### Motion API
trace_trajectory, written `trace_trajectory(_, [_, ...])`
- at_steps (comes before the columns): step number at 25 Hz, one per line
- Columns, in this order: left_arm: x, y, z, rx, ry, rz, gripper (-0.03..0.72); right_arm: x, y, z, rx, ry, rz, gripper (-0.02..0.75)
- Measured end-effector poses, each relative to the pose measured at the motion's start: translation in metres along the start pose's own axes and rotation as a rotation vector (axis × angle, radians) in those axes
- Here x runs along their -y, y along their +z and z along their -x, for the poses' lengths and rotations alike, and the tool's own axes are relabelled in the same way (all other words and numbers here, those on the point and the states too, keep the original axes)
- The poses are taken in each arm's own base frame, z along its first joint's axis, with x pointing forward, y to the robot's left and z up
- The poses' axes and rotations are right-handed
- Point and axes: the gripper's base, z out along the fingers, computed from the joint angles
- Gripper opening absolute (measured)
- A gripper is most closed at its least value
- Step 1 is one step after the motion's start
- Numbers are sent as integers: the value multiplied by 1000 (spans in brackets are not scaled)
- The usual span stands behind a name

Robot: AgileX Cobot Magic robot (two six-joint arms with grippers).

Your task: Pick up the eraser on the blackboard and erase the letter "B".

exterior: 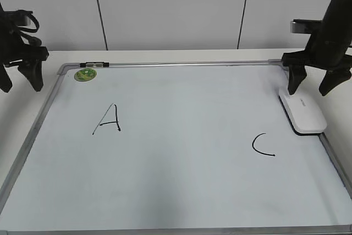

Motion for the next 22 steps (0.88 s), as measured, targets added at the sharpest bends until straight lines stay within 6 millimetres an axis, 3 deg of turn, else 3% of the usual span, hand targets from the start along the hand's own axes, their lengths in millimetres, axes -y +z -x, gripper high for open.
trace_trajectory(5, [1,-7,-3,-10,2,0,526,-1,-28,-3,60,10,2,527])
trace_trajectory(11, [12,-48,-12,80,25,-6,526,-17,-73,-17,146,-19,7,522])
trace_trajectory(16, [21,-71,-35,145,38,19,526,-44,-88,-50,131,-95,2,521])
trace_trajectory(22, [19,-95,-81,270,51,20,524,-45,-91,-100,208,-103,19,521])
